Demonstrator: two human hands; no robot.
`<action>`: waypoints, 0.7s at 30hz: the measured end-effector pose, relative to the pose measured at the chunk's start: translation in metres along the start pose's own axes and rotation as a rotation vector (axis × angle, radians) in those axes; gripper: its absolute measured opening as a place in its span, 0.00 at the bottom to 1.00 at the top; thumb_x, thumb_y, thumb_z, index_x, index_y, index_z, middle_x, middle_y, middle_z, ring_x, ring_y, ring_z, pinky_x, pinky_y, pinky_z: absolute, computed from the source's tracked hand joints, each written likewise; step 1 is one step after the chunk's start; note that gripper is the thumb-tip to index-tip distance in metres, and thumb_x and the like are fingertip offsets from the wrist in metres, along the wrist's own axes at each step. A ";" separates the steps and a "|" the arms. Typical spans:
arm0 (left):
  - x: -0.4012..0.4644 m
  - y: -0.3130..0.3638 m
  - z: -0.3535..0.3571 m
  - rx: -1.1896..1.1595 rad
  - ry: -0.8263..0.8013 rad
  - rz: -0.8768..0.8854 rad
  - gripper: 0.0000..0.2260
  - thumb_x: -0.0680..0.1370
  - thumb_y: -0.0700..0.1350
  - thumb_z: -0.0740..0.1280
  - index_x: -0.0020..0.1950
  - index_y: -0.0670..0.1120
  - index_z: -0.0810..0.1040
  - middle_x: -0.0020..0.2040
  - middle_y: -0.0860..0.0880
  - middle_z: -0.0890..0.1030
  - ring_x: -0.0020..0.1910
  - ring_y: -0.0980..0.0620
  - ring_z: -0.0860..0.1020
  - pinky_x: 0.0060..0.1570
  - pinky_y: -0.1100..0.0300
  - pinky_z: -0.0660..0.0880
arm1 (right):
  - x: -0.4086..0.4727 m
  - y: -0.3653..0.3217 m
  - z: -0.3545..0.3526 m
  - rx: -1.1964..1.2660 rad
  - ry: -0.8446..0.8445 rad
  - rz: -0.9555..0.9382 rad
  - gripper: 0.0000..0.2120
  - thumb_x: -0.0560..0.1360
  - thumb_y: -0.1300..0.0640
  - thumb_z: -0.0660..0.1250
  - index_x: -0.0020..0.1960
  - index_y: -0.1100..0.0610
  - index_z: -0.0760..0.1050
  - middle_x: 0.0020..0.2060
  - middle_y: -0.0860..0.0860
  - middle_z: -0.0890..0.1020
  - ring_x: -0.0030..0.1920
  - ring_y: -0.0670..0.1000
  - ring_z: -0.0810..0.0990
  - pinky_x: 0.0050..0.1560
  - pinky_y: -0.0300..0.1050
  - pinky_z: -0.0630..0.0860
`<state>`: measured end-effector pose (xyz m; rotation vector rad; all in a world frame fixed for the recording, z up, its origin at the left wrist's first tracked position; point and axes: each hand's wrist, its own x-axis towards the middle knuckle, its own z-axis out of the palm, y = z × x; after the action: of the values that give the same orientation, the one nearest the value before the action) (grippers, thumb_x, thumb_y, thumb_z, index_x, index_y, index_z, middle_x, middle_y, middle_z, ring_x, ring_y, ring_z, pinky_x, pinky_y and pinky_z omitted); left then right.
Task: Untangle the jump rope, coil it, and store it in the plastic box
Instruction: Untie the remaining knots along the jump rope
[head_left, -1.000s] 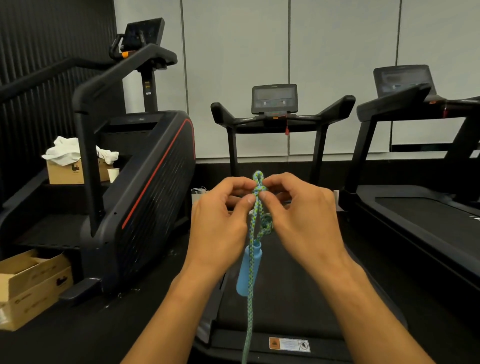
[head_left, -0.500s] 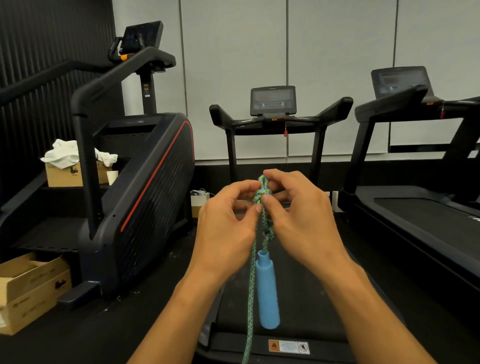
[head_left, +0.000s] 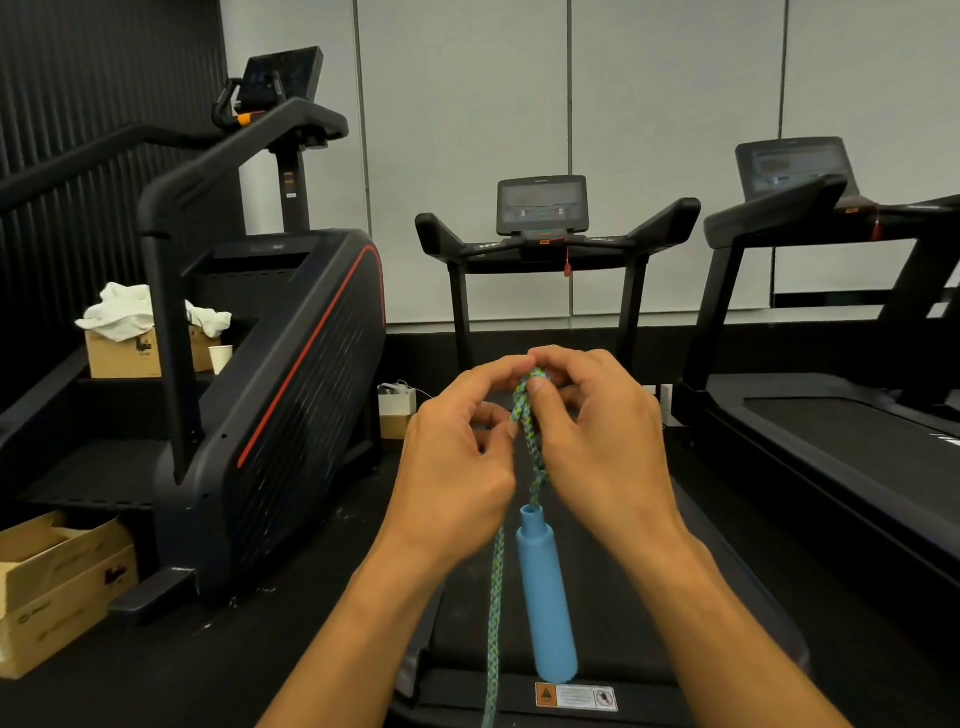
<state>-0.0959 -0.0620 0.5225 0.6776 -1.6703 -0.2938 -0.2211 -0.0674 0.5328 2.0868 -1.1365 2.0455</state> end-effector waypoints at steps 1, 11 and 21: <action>0.000 0.000 0.000 -0.006 -0.006 -0.003 0.25 0.77 0.28 0.64 0.67 0.52 0.77 0.56 0.56 0.82 0.40 0.55 0.79 0.44 0.56 0.82 | 0.000 0.000 0.000 0.003 0.012 0.004 0.11 0.79 0.60 0.66 0.60 0.53 0.80 0.49 0.47 0.79 0.46 0.42 0.80 0.48 0.36 0.77; 0.000 0.002 -0.001 -0.098 0.013 -0.039 0.25 0.76 0.27 0.65 0.67 0.51 0.77 0.56 0.55 0.82 0.39 0.57 0.78 0.41 0.61 0.79 | 0.005 0.005 -0.001 0.105 -0.017 0.102 0.10 0.78 0.60 0.68 0.57 0.52 0.81 0.48 0.47 0.83 0.46 0.45 0.84 0.49 0.46 0.82; 0.003 0.009 -0.003 -0.151 0.021 -0.086 0.20 0.76 0.29 0.68 0.58 0.52 0.81 0.51 0.53 0.84 0.37 0.54 0.82 0.41 0.62 0.80 | 0.008 0.010 -0.004 0.284 -0.152 0.205 0.14 0.78 0.65 0.66 0.56 0.49 0.82 0.45 0.53 0.83 0.43 0.52 0.86 0.45 0.52 0.84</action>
<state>-0.0959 -0.0565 0.5303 0.6373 -1.5837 -0.4676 -0.2302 -0.0773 0.5357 2.3813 -1.1868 2.2939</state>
